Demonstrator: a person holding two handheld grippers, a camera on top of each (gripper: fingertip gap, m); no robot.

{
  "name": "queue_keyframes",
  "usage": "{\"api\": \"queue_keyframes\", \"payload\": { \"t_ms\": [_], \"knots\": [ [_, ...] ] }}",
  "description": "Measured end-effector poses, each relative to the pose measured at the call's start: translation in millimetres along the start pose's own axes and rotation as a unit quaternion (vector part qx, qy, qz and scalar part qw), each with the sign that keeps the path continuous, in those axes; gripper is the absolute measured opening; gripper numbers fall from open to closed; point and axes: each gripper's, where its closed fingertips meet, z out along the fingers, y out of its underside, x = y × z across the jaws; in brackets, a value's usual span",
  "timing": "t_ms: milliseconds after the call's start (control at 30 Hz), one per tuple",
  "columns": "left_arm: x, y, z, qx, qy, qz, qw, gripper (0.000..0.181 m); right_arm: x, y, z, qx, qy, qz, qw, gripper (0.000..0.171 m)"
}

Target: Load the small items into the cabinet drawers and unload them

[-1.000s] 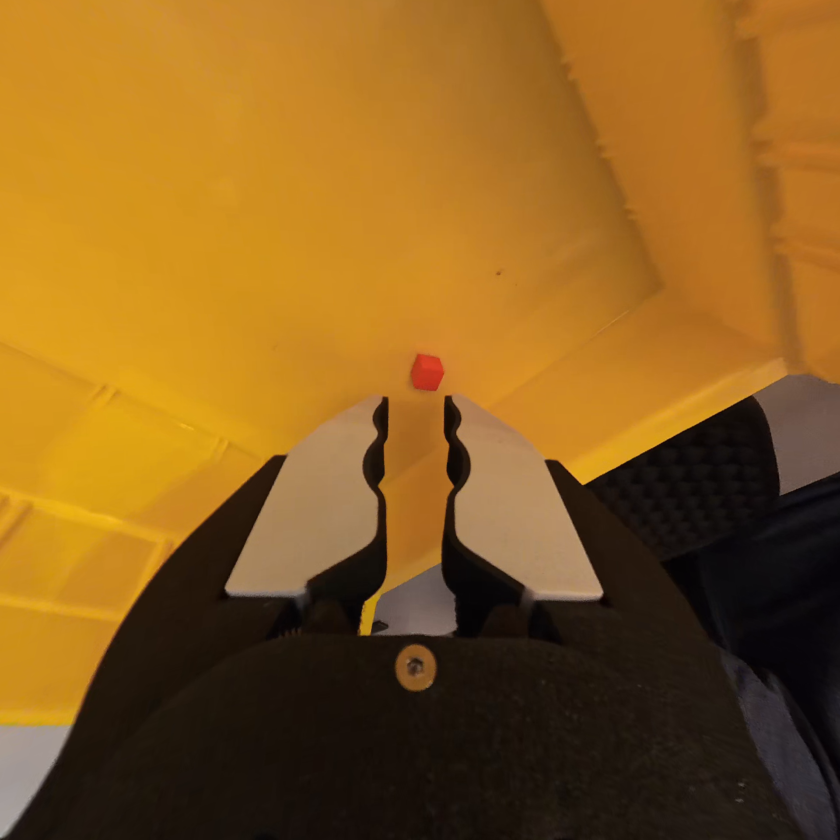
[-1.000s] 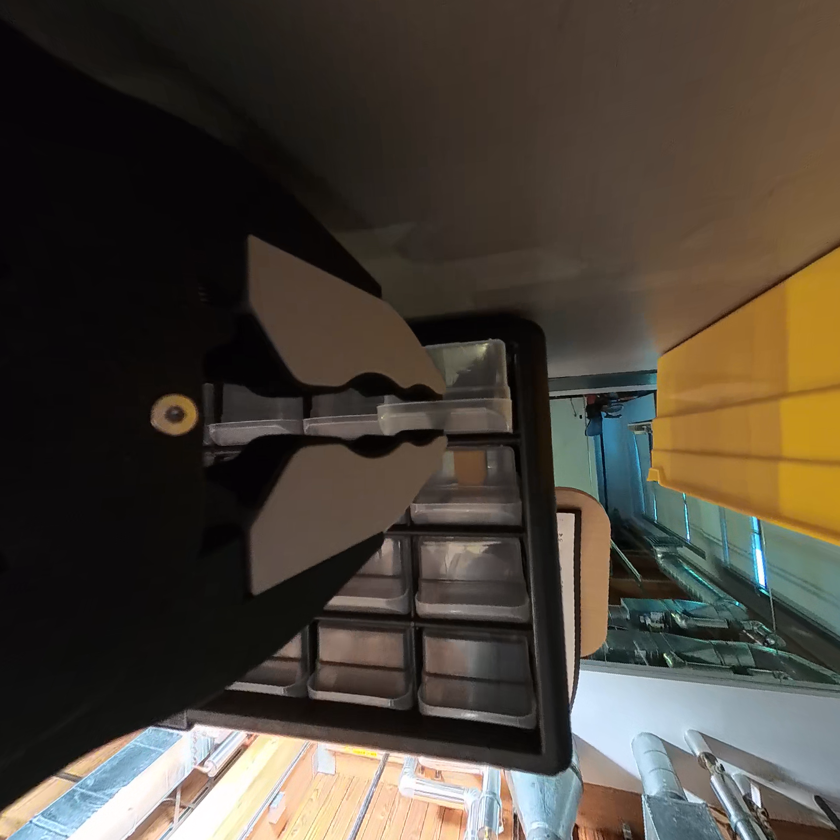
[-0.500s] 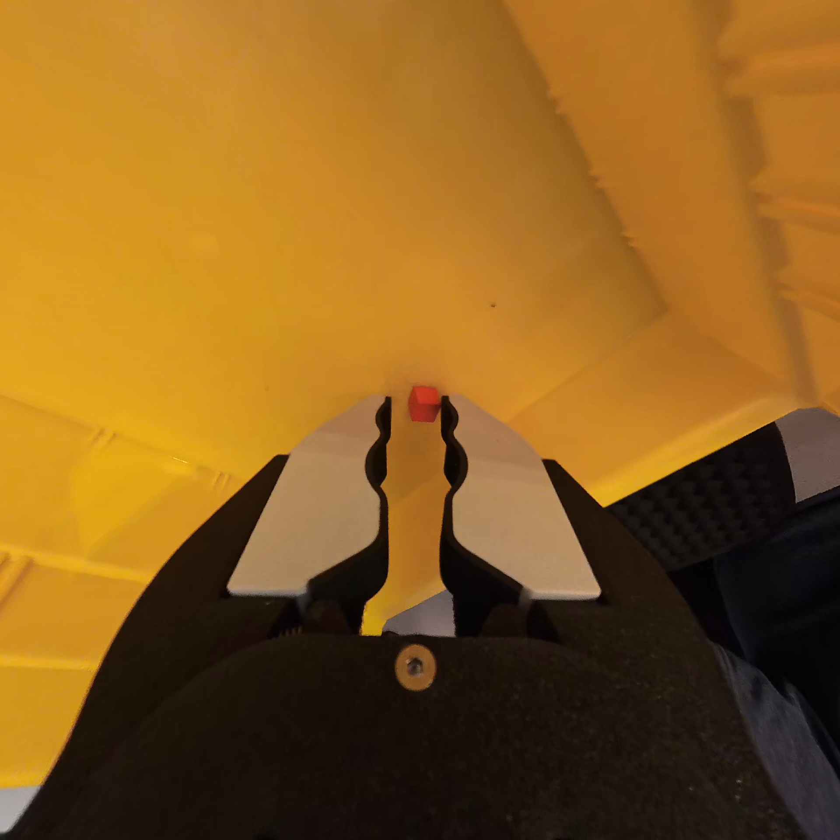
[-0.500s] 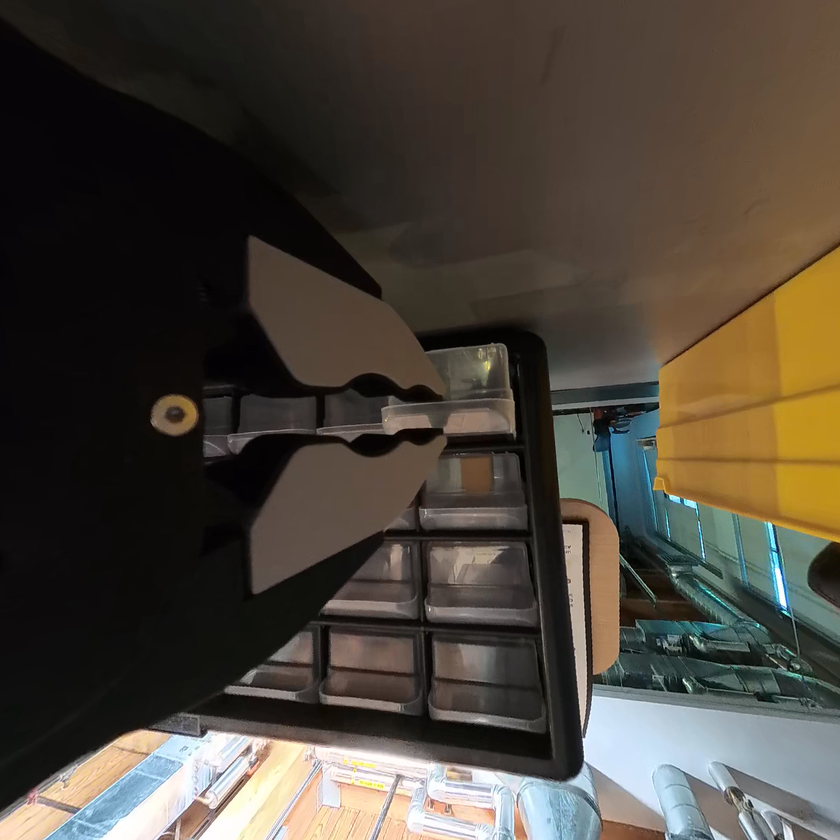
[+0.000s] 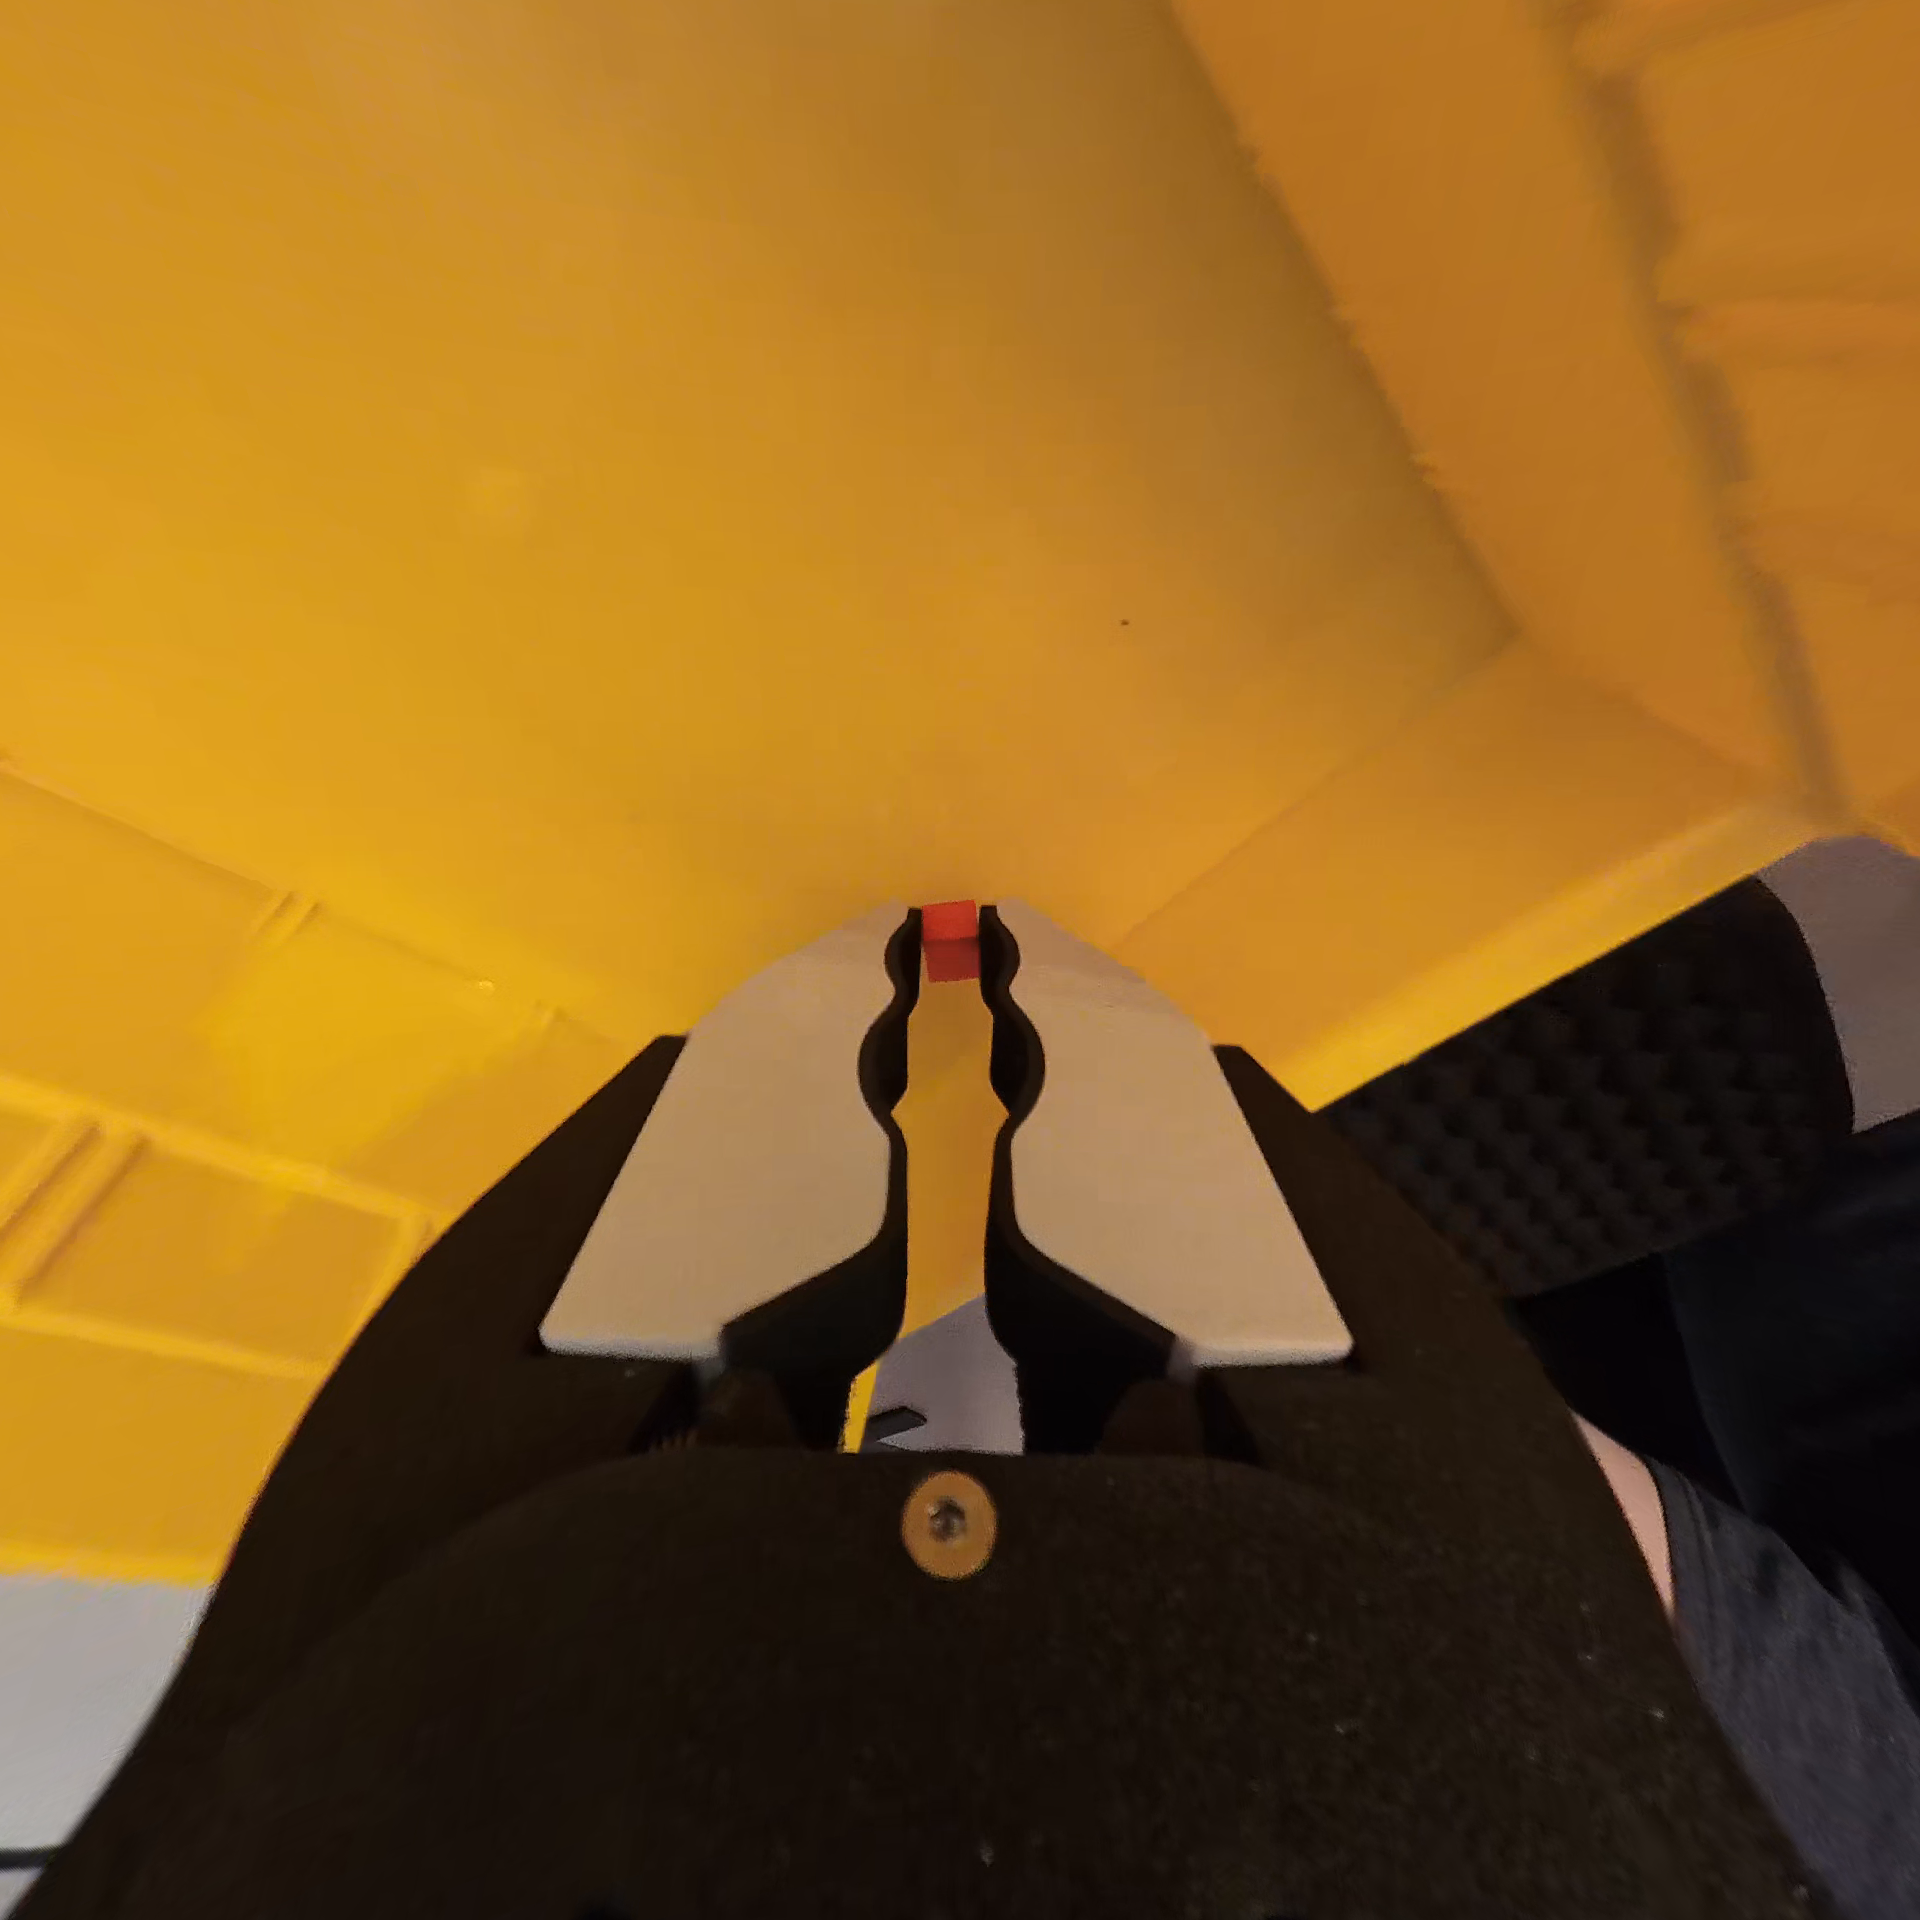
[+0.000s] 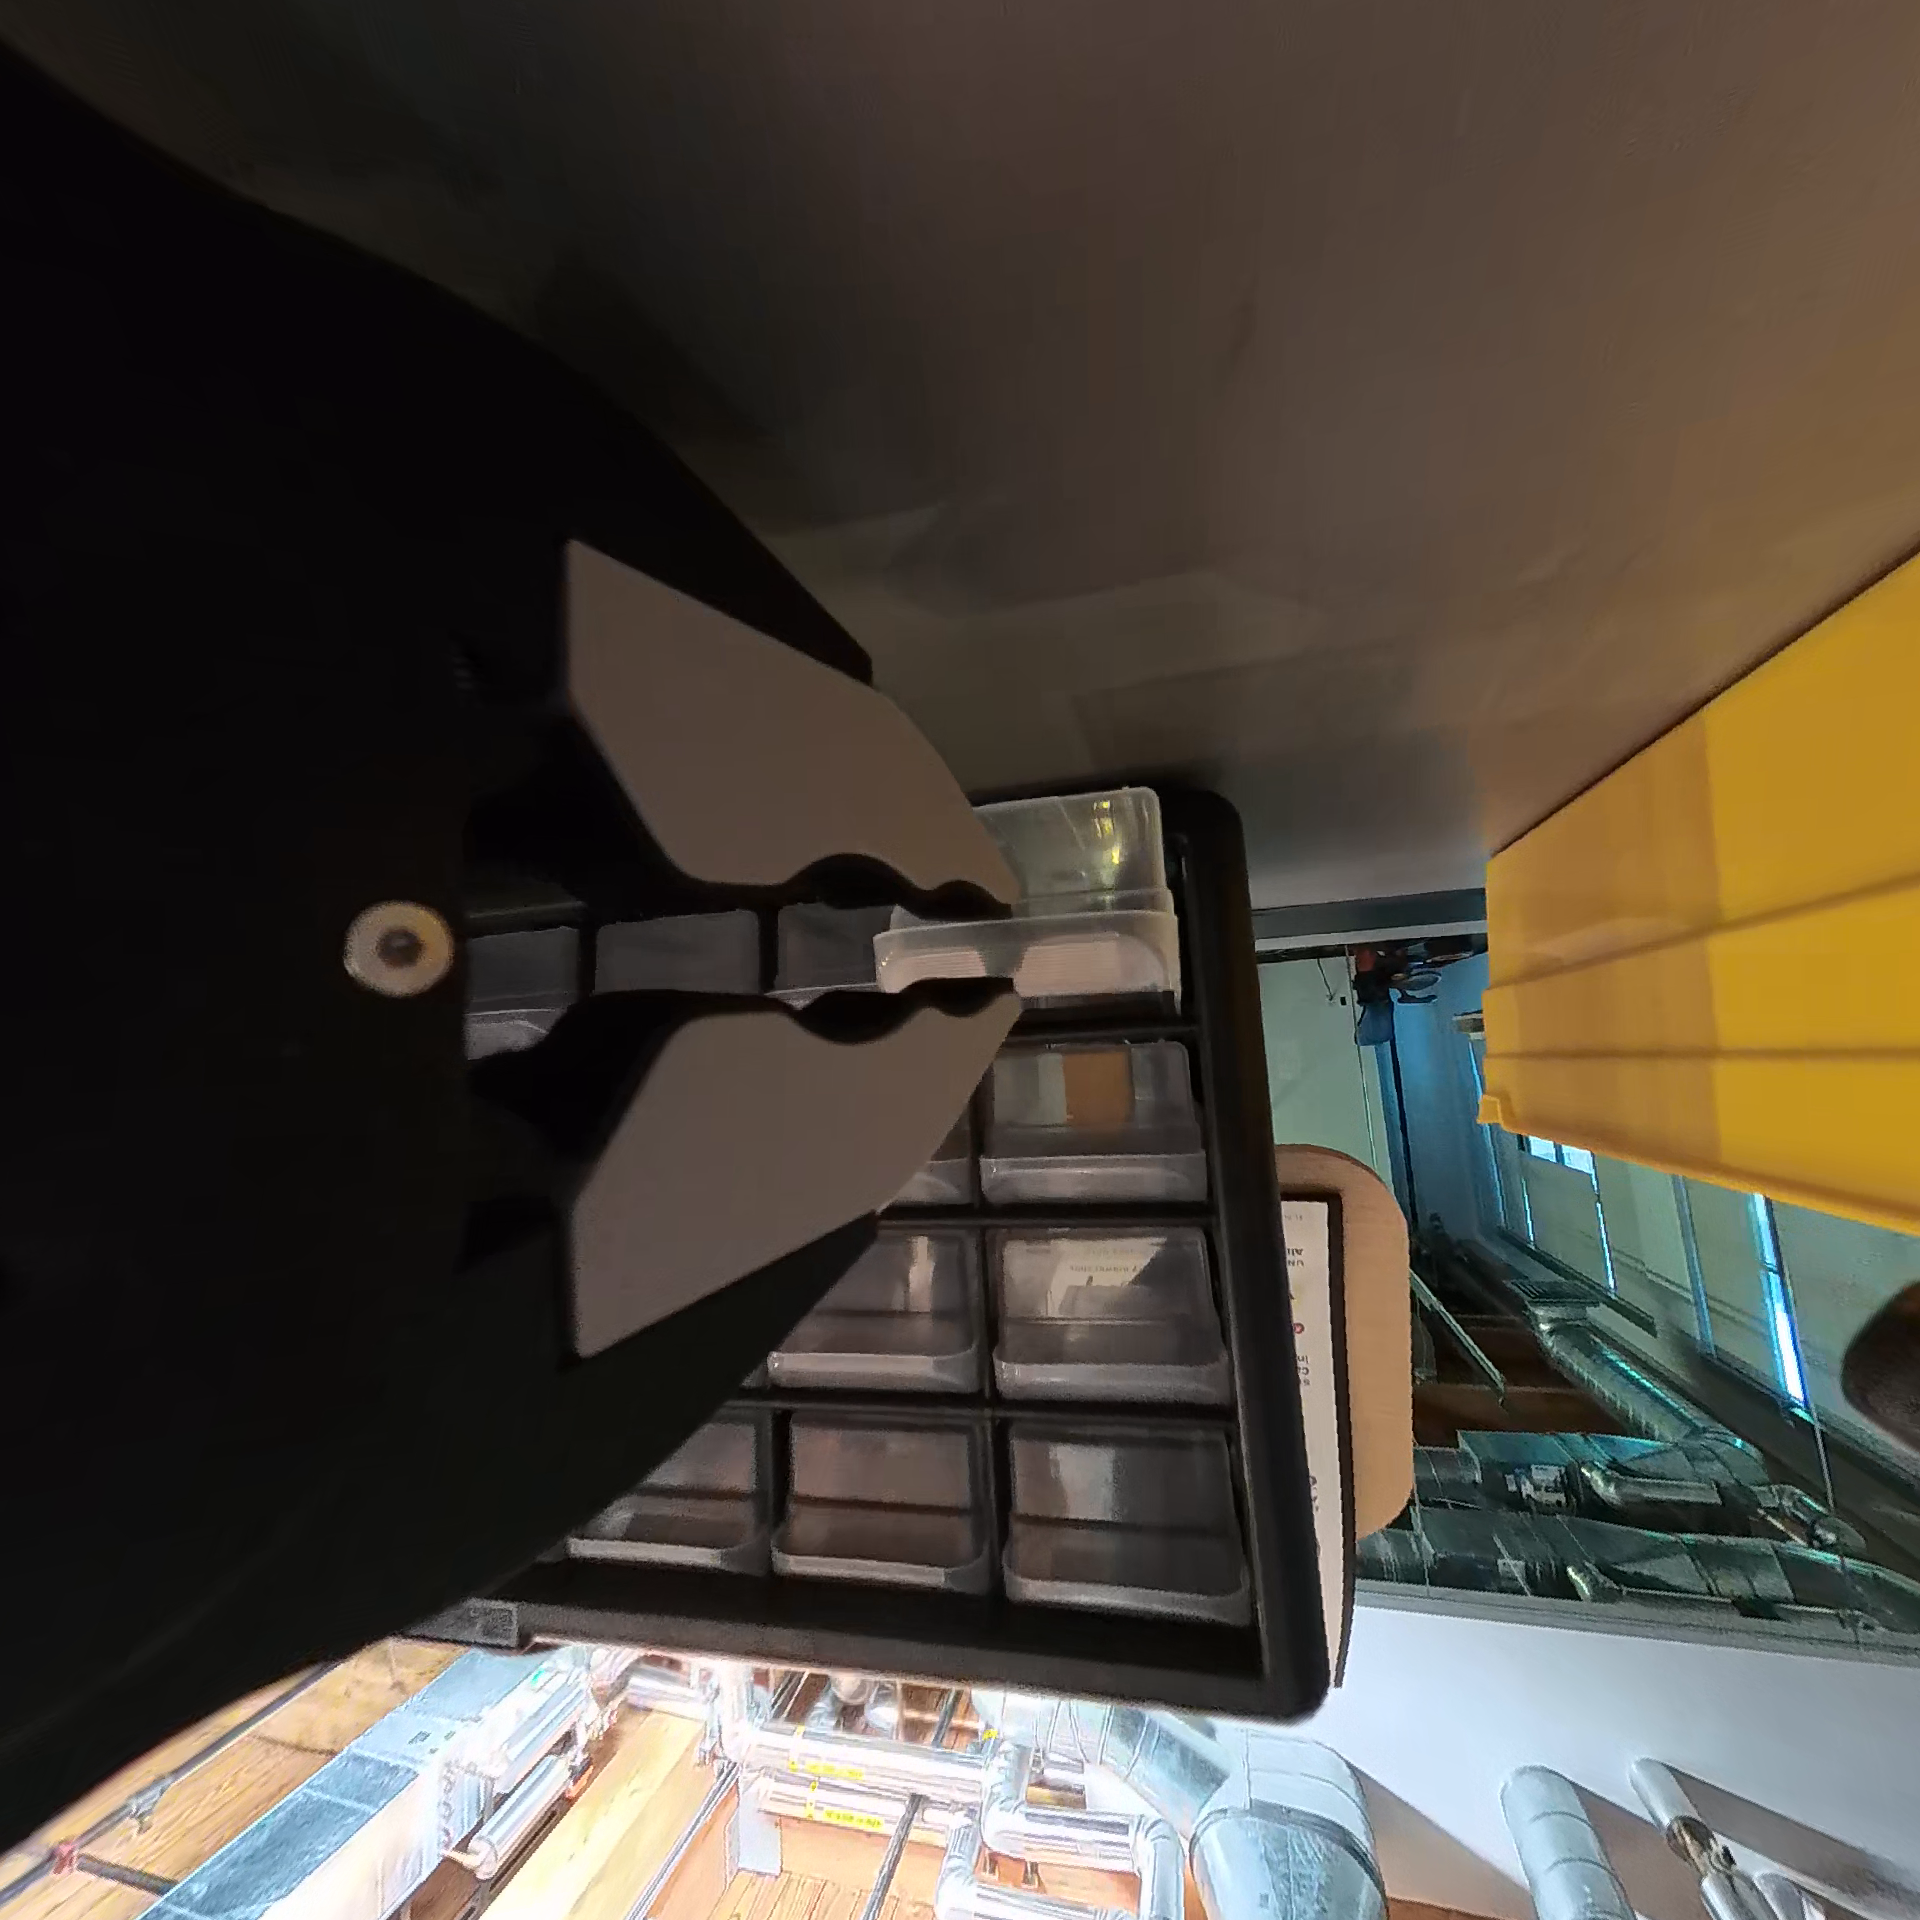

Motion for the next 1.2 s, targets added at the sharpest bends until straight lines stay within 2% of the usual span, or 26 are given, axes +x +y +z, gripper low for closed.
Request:
{"api": "queue_keyframes", "payload": {
  "t_ms": [133, 233, 400, 533, 700, 833, 1033, 1200],
  "knots": [
    [2.5, -0.2, -22.9, 0.041, -0.028, -0.002, 0.999, 0.010, -1.0, -1.7, -5.2, 0.001, -0.002, 0.002, 1.000, 0.011],
    [12.6, -8.5, -49.2, 0.103, -0.050, 0.003, 0.993, 0.010, -1.0, -1.6, -5.7, 0.001, -0.004, 0.007, 1.000, 0.011],
    [67.7, -42.5, -93.6, 0.230, -0.053, 0.062, 0.970, 0.010, -2.6, -2.2, -12.5, 0.003, -0.010, 0.016, 1.000, 0.008],
    [121.7, -75.7, -109.8, 0.296, -0.053, 0.130, 0.945, 0.010, -2.2, -2.3, -11.7, 0.004, -0.007, 0.016, 1.000, 0.009],
    [168.6, -108.5, -106.6, 0.315, -0.030, 0.163, 0.935, 0.010, -2.5, -2.2, -7.0, 0.006, 0.010, 0.004, 1.000, 0.019],
    [174.5, -144.2, -102.8, 0.330, -0.033, 0.151, 0.931, 0.010, -1.2, -2.4, -2.3, 0.007, 0.018, -0.008, 1.000, 0.013],
    [156.0, -170.1, -70.7, 0.248, -0.067, 0.140, 0.956, 0.010, 0.8, -5.9, -11.1, 0.017, 0.011, 0.004, 1.000, 0.012],
    [142.6, -179.7, -46.2, 0.176, -0.140, 0.178, 0.958, 0.010, -0.6, -10.1, -16.1, 0.019, -0.004, 0.007, 1.000, 0.013]
  ]
}}
